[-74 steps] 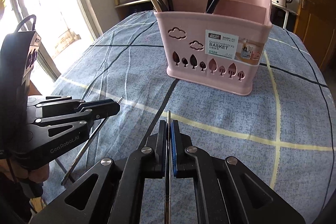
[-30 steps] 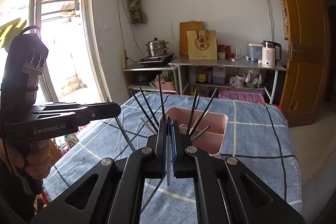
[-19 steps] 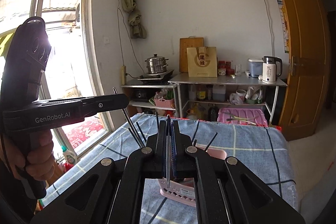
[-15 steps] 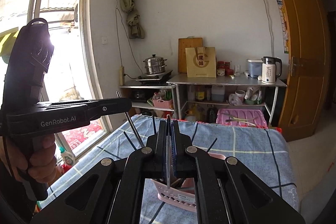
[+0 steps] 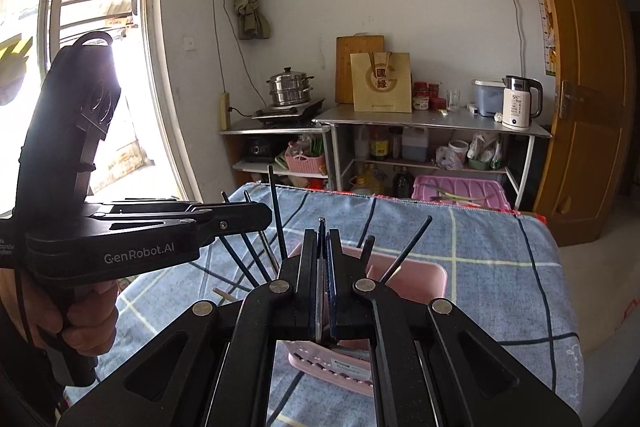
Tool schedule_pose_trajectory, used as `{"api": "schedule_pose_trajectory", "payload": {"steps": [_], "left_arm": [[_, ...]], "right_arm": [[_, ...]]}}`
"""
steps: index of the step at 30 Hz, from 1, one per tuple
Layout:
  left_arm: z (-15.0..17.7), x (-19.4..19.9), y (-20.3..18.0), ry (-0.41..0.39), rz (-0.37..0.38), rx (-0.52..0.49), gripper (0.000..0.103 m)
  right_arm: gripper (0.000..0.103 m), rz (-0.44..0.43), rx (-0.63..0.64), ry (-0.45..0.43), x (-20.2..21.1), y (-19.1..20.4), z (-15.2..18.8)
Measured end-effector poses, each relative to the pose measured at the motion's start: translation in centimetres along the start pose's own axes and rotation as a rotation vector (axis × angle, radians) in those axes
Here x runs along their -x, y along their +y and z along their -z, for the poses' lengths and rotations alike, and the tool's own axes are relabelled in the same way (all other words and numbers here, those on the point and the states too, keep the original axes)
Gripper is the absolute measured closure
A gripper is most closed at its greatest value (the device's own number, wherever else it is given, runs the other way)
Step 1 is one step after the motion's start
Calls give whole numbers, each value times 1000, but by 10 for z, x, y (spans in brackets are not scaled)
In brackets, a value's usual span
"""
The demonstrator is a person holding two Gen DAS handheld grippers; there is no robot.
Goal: Organize utensils
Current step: 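Lift both metal chopsticks and lower them into the pink basket, then open the left tool in the basket while the right tool releases its chopstick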
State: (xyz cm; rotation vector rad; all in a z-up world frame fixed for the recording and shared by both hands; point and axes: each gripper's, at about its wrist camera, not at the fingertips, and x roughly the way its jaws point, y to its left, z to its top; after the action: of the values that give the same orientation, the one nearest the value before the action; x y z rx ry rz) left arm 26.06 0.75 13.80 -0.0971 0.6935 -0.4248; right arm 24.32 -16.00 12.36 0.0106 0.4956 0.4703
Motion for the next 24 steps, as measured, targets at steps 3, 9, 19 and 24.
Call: {"api": "schedule_pose_trajectory", "payload": {"steps": [3,9,19,24], "left_arm": [[5,-8,3,23,-3,3,98],[10,-11,9,34,0,17,97],[8,21,5,-58,-21,3,77],[21,49,-3,-119,-46,-19,73]], "right_arm": [[99,3,0,27,-5,-2,5],[96,-5,2,53,-5,-1,12],[91,10,4,-12,28,3,10],[87,22,-8,-40,51,3,18]]}}
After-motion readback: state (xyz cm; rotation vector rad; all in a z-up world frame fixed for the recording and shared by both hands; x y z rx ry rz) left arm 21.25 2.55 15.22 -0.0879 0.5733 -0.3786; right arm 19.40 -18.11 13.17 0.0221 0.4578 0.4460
